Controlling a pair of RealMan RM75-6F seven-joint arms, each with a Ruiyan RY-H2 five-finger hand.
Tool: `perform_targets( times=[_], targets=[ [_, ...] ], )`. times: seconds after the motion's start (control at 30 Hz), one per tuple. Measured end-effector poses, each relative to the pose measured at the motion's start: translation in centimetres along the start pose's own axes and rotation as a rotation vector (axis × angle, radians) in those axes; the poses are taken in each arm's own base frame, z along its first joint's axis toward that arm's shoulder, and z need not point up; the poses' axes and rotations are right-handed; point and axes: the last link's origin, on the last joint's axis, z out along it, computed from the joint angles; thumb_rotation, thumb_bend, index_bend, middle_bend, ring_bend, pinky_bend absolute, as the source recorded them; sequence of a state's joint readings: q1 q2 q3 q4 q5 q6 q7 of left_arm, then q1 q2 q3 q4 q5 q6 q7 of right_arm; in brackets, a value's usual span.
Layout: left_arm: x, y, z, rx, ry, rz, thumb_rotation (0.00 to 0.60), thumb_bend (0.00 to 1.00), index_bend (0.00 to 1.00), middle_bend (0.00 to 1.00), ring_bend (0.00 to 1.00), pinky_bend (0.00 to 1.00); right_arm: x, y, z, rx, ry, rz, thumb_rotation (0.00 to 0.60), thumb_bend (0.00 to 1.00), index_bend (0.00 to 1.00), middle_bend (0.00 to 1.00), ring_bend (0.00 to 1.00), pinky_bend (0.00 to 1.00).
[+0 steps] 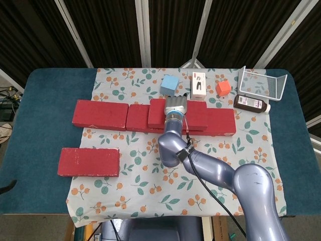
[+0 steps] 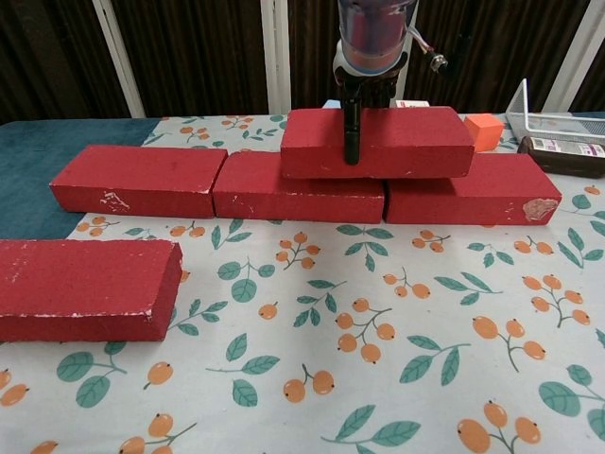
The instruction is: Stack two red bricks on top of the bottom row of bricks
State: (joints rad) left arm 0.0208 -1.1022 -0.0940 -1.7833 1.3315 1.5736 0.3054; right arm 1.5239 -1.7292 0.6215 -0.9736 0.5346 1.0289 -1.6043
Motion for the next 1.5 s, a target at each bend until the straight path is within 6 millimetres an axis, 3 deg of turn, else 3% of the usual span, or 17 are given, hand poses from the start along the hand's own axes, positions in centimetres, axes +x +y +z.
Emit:
perform_targets(
  times=[1.5],
  targets=[
    [-0.1, 0.1, 0.1, 0.012, -0.001, 0.013, 0.600, 0.00, 0.00, 0.00, 0.00, 0.13, -1.3, -0.9, 1.3, 0.024, -0.010, -0.001, 0.600, 0.13, 0.43, 0.39, 0.22, 0.00]
  ],
)
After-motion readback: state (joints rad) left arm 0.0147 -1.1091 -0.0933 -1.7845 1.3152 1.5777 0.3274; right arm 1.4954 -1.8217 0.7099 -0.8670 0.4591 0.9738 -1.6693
